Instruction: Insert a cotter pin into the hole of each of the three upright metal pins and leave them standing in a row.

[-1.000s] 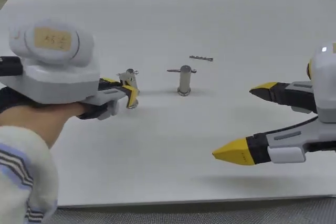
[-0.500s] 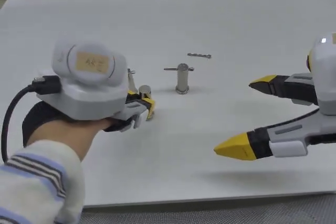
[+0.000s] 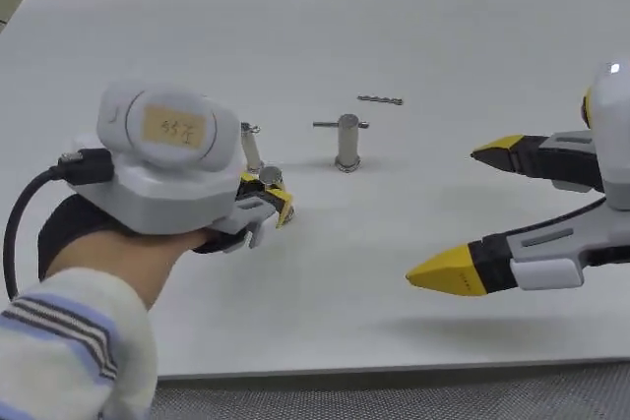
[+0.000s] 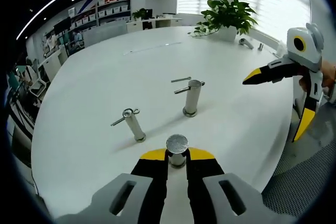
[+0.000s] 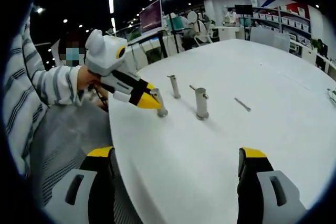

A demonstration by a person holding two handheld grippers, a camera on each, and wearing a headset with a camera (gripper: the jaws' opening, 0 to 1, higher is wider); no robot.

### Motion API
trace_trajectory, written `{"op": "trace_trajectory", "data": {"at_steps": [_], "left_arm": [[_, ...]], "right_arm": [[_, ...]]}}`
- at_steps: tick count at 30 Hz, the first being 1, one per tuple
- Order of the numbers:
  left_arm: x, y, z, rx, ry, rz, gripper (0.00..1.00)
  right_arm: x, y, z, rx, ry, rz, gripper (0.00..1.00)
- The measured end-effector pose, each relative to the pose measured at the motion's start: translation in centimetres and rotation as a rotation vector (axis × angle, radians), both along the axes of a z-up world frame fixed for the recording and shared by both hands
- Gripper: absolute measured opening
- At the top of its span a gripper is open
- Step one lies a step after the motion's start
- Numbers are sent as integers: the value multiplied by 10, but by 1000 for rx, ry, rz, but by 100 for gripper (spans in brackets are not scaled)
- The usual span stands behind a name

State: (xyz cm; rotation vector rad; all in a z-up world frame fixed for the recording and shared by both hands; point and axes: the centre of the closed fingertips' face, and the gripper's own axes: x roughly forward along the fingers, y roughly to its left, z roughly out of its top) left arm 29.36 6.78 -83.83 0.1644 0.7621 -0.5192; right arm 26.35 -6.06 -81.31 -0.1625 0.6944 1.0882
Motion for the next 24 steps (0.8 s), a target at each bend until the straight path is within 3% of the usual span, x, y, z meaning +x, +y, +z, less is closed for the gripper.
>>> {"op": "trace_trajectory", "data": {"at_steps": [7, 10, 12, 14, 19, 21, 22, 23, 24], "left_arm": [[-3, -1, 0, -16, 7, -2, 11], [-3, -2, 1, -17, -12, -19, 11], [-3, -4, 2, -2, -37, -69, 12], [-4, -3, 3, 15, -34, -94, 12], [-3, -2, 6, 0, -25, -106, 12], [-1, -1, 10, 7, -62, -131, 14], [3, 1, 13, 29, -108, -151, 18], [2, 2, 13, 30, -117, -161, 21], [0, 2, 12, 20, -100, -155, 24]], "right_arm": [[-2, 1, -1, -3, 4, 6, 99], [-2, 1, -1, -4, 6, 5, 99], [-2, 1, -1, -7, 6, 5, 99], [-1, 0, -2, -11, 7, -2, 99], [-1, 0, -2, -21, 10, 2, 99], [-1, 1, -2, -21, 9, 3, 99], [-1, 1, -1, -20, 8, 3, 99], [0, 1, -1, -18, 7, 1, 99], [1, 0, -1, -16, 7, -2, 99]]}}
